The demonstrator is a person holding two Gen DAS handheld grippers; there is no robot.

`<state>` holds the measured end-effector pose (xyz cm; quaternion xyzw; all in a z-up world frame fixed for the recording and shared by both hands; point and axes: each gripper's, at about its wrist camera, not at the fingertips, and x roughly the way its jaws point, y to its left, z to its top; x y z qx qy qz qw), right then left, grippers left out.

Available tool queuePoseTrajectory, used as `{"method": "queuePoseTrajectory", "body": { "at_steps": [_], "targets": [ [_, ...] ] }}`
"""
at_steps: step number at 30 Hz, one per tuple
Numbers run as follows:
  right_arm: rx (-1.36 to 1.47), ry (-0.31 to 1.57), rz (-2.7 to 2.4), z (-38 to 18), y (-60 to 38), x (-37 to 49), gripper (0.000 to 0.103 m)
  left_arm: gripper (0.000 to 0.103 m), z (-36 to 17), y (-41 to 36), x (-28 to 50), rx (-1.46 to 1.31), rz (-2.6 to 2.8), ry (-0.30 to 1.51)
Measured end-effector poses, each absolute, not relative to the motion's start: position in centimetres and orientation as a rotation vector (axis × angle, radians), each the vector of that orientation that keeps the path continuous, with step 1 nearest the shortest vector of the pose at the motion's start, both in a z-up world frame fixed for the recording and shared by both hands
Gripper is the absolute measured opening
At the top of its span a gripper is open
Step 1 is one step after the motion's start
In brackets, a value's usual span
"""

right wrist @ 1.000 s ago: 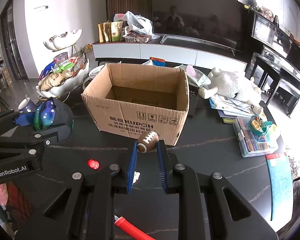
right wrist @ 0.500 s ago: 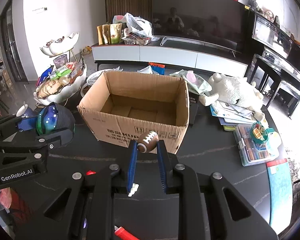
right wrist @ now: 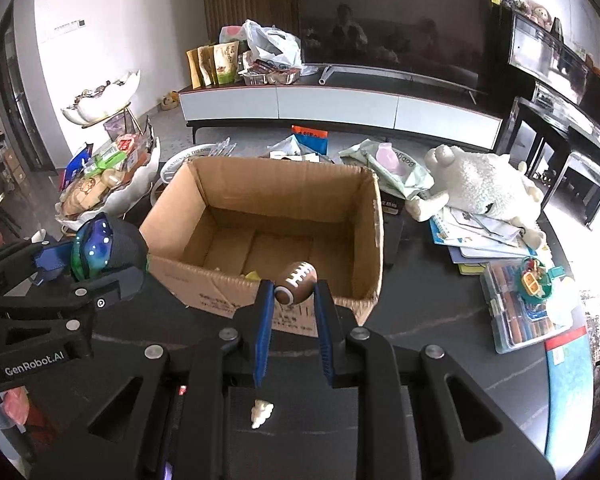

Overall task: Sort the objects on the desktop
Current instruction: 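Lift and carry the squishy ball and football in both grippers over the cardboard box, then open left gripper dropping the squishy ball into the box while right gripper releases the football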

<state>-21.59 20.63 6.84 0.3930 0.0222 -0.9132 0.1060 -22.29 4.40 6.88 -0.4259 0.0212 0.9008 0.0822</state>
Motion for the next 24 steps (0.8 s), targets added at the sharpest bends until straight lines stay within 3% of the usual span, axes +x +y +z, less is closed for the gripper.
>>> {"method": "queuePoseTrajectory", "body": {
  "at_steps": [24],
  "targets": [
    [1.204,0.029,-2.688,4.8,21.0,-26.7,0.018,0.06,5.4,5.3,-27.3,-1.3,2.697,0.042]
  ]
}}
